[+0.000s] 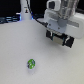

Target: Open the kcup holder, insert the kcup into the holder, and close the kcup holder

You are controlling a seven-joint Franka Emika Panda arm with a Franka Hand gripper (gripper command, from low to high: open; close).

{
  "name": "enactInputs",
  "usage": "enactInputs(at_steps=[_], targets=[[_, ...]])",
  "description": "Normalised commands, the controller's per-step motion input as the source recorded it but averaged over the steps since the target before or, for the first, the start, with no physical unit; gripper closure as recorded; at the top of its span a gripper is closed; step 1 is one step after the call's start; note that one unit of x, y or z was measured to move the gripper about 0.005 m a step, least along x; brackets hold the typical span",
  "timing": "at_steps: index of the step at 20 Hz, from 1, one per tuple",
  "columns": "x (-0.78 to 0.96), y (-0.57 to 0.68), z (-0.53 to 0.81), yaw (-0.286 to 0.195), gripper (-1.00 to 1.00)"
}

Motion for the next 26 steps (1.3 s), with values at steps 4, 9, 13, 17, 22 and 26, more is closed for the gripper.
enactInputs(at_steps=[4, 9, 13, 17, 22, 26], targets=[[0.40, -0.20, 0.12, -0.052, -1.00], [0.35, -0.36, 0.24, -0.095, -1.00], [0.37, -0.56, 0.28, -0.113, -1.00], [0.31, -0.70, 0.17, -0.145, -1.00], [0.30, -0.77, 0.08, -0.152, -1.00], [0.31, -0.71, 0.02, -0.139, -1.00]])
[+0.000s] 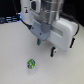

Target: Open the kcup holder, insert the kcup into the holder, and close the kcup holder

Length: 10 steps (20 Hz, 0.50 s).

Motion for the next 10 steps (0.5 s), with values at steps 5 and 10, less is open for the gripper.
enactInputs(at_steps=[5, 10], targets=[[0.36, -0.56, -0.01, -0.123, -1.00], [0.53, -0.28, -0.01, -0.109, -1.00]])
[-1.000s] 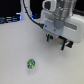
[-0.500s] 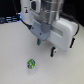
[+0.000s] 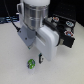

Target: Open the kcup holder, insert the kcup into the holder, and close the kcup holder

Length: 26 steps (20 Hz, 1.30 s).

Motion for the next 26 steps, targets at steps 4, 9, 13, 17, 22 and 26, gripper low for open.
enactInputs(at_steps=[4, 9, 13, 17, 22, 26], targets=[[0.53, -0.24, -0.02, -0.105, -1.00], [0.30, -0.28, -0.11, -0.077, -1.00], [0.17, -0.32, -0.18, -0.016, -1.00], [0.28, -0.30, -0.13, -0.029, -1.00], [0.50, -0.05, -0.02, -0.082, -1.00], [0.14, -0.04, -0.08, -0.066, -1.00]])
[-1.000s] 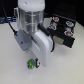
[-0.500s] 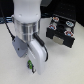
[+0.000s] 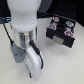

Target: Open the kcup holder, insert the kcup into the holder, and close the kcup holder

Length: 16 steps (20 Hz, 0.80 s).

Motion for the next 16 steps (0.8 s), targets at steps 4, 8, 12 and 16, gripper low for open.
enactInputs(at_steps=[4, 8, 12, 16], targets=[[0.12, -0.02, -0.09, -0.066, -1.00], [-0.07, 0.31, -0.20, -0.046, -1.00], [-0.13, 0.45, -0.21, -0.031, -1.00], [-0.12, 0.35, -0.22, -0.034, -1.00]])
